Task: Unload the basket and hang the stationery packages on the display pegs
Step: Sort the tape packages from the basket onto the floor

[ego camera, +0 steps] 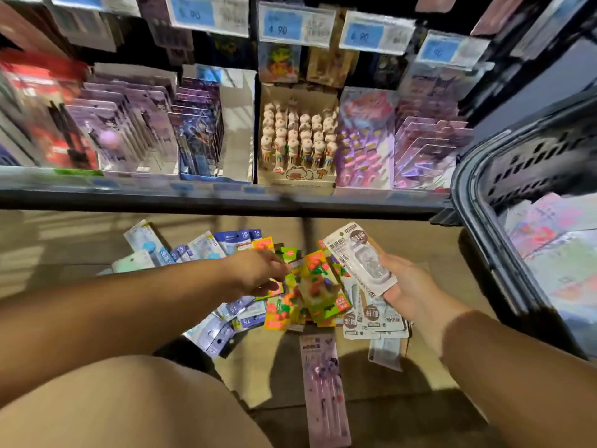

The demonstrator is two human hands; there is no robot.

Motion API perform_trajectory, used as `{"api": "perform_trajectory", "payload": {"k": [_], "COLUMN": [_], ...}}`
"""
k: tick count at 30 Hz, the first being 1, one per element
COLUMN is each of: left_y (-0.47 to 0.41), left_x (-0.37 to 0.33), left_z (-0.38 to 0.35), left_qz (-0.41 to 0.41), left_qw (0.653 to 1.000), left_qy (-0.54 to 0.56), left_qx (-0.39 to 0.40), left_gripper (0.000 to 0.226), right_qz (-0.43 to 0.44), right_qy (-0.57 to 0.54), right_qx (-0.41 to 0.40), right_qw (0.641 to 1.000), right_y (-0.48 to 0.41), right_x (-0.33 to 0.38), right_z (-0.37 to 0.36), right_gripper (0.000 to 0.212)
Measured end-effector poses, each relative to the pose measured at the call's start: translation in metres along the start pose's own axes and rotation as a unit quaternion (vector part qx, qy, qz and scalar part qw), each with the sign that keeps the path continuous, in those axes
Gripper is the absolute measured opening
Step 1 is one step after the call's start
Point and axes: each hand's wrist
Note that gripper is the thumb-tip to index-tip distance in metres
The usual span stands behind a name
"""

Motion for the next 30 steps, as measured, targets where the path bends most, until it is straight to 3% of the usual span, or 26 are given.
{"api": "perform_trajectory", "payload": {"k": [5,7,10,12,15,18,21,25,28,30], "left_y": [-0.014,-0.016,-0.022,-0.036,-0.058,-0.069,-0.077,-0.078,-0.09,-0.095], "left_x": [-0.039,-0.057,-0.072,-0.069,-0.053,-0.036,-0.023,-0.03,-0.037,-0.043], "left_z": [-0.031,-0.043,-0.068,-0.088,-0.121,-0.154,-0.178,-0.182,-0.177,-0.174], "left_qz": [-0.015,-0.003,0.047,0.087,0.108,0.091,0.024,0.041,0.031,0.028], "left_qw": [0.996,0.993,0.984,0.978,0.985,0.995,0.988,0.972,0.966,0.964], "left_qy": [-0.091,-0.113,-0.141,-0.166,-0.123,-0.026,-0.052,-0.18,-0.23,-0.237], "left_qx": [0.013,0.04,0.094,0.092,0.045,-0.025,-0.146,-0.142,-0.118,-0.113], "left_gripper": [0.033,0.017,0.018,0.015,0.013,0.022,0.028,0.031,0.069,0.061], "right_qz": [-0.018,-0.024,-0.024,-0.025,-0.048,-0.036,-0.009,-0.003,-0.01,0.014], "right_qy": [-0.054,-0.081,-0.065,-0.056,-0.101,-0.037,0.03,0.146,0.21,0.21], "right_qx": [0.043,0.039,0.006,-0.019,-0.017,-0.041,-0.094,-0.092,-0.086,-0.081], "right_qw": [0.997,0.996,0.998,0.998,0.994,0.998,0.995,0.985,0.974,0.974], "right_y": [0.015,0.014,0.007,0.003,-0.002,-0.014,-0.026,-0.032,-0.03,-0.025], "right_x": [-0.004,-0.013,-0.035,-0.047,-0.057,-0.059,-0.052,-0.047,-0.043,-0.033], "right_z": [-0.001,0.005,0.016,0.022,0.031,0.043,0.052,0.059,0.058,0.054], "right_gripper": [0.01,0.012,0.019,0.014,0.023,0.024,0.023,0.034,0.042,0.035]}}
Point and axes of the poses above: each hand's wrist, its own y-axis away from the middle knuckle, its own z-axis out of the back of the hand, x = y × z, and after that the axes turned 1 degree about x, right-handed
